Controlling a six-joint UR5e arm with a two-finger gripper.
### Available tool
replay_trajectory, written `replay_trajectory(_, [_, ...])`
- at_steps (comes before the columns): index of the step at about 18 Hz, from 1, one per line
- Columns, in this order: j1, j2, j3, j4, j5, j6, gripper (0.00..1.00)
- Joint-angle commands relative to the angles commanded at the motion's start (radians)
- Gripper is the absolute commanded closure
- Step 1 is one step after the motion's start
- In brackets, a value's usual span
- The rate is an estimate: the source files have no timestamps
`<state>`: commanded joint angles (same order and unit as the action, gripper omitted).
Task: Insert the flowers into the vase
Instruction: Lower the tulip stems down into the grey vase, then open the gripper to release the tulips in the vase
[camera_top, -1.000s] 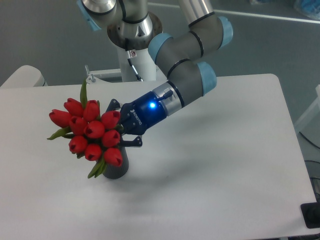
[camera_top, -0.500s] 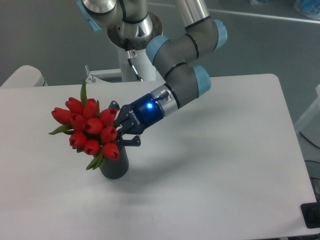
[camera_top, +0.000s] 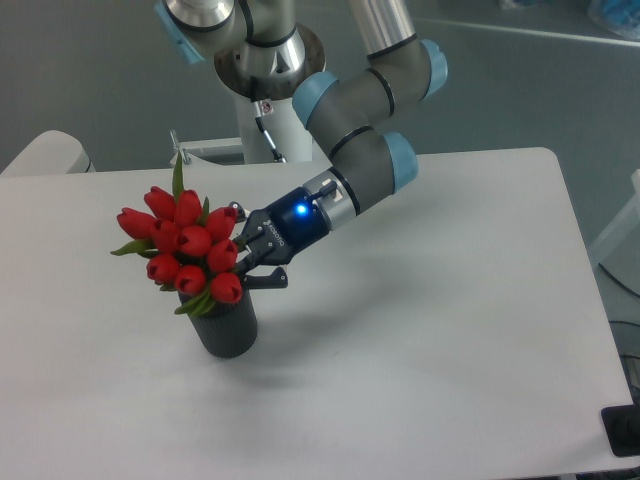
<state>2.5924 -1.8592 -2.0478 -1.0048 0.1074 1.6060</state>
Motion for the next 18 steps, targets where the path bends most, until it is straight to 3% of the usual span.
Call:
replay_trajectory(4, [0.005,0.0,-0.002,0.0,0.0,0.012,0.17])
replay_trajectory(18, [0.078,0.0,-0.002,-0.002,0.002,0.012,0.01])
